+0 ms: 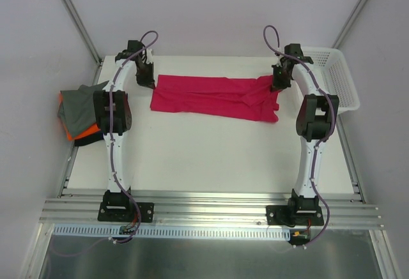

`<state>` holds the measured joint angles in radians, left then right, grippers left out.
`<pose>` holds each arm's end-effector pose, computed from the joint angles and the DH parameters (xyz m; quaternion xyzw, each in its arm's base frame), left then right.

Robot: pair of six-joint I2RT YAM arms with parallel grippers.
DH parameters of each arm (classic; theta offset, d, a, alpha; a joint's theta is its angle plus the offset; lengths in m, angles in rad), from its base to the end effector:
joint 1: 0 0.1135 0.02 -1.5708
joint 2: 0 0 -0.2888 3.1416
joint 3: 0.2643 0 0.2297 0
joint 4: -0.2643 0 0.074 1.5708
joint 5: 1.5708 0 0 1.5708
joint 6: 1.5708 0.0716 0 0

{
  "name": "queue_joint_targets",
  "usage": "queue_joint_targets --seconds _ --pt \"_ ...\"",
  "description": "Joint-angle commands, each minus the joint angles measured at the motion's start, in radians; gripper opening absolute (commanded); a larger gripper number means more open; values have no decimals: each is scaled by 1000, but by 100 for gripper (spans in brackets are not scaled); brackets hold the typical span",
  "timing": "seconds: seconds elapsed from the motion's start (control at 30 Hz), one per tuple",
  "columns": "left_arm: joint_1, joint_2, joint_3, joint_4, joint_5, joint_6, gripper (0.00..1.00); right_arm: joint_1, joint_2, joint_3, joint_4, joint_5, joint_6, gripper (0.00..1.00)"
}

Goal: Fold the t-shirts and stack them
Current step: Fold the other side of the tshirt into a rectangle

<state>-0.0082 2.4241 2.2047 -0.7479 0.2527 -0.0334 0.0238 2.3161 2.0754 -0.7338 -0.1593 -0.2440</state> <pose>0.5482 -0.0224 0.1957 0.0255 0.9476 -0.1264 0.2923 0.5263 0.0239 0.2114 -0.1504 0.9412 0.0434 0.2994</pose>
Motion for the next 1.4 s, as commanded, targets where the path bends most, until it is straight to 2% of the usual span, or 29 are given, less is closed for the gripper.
queue_joint_targets --seconds 0.0,0.3,0.83,0.87,0.9,0.93,0.97,1.0,1.03,1.13,1.27,1.37 --pt "-27 4 58 24 -43 6 0 -8 2 61 25 32 9 0" --pt "-49 10 121 67 -93 -23 0 -10 26 95 36 40 15 0" --pt "-50 3 43 56 -174 -8 0 -7 62 112 47 89 9 0" --pt "-50 1 38 53 -184 -5 6 -8 65 117 48 89 5 0" --pt "-53 0 29 50 -213 -5 40 -7 68 118 50 90 8 1" --pt "-53 0 26 50 -217 -5 40 -5 68 118 50 92 8 1" --pt "-53 -5 23 47 -224 -3 58 -5 66 120 50 96 9 5" --pt "-53 -8 20 44 -230 -2 84 -2 66 123 47 105 11 16" --pt "-53 -19 16 42 -236 0 91 -1 57 124 45 124 11 35" --pt "-52 -77 13 35 -245 6 95 -2 -4 129 48 142 14 53" --pt "-55 -167 -26 30 -114 -16 89 1 -110 121 66 89 2 57" --pt "-70 -191 -45 24 -78 -33 86 18 -158 97 54 37 38 58"
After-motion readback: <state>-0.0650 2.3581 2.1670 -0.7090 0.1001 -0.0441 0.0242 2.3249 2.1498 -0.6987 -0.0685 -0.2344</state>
